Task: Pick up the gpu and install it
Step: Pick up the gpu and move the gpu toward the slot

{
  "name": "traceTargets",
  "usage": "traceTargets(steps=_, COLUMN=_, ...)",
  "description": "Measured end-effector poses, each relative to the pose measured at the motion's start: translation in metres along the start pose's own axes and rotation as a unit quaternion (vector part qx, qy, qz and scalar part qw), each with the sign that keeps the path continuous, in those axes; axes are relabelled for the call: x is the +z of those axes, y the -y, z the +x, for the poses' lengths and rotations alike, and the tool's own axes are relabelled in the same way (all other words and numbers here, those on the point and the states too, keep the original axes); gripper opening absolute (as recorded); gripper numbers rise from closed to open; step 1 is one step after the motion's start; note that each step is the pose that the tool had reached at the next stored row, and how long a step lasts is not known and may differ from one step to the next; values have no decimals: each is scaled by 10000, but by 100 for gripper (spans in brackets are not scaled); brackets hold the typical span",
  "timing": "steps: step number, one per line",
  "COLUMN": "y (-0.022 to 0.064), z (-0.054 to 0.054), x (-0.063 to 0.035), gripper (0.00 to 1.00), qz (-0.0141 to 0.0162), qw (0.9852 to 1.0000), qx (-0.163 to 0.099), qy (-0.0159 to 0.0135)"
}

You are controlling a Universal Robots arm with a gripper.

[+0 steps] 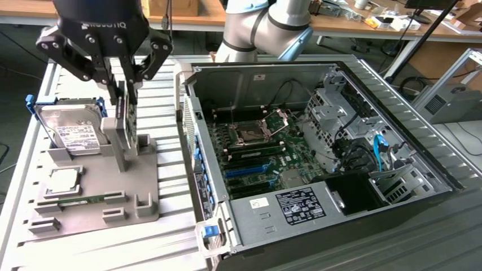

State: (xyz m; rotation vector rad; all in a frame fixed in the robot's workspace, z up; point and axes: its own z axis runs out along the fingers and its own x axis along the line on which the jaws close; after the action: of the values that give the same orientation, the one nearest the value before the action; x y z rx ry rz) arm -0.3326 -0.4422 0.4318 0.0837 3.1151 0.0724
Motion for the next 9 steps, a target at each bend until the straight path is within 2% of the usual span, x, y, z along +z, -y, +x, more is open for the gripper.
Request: traceTargets(steps=9, y=-16, z=-8, x=-331, gripper=27, qz=0, qw=10000, qx=0, qy=0)
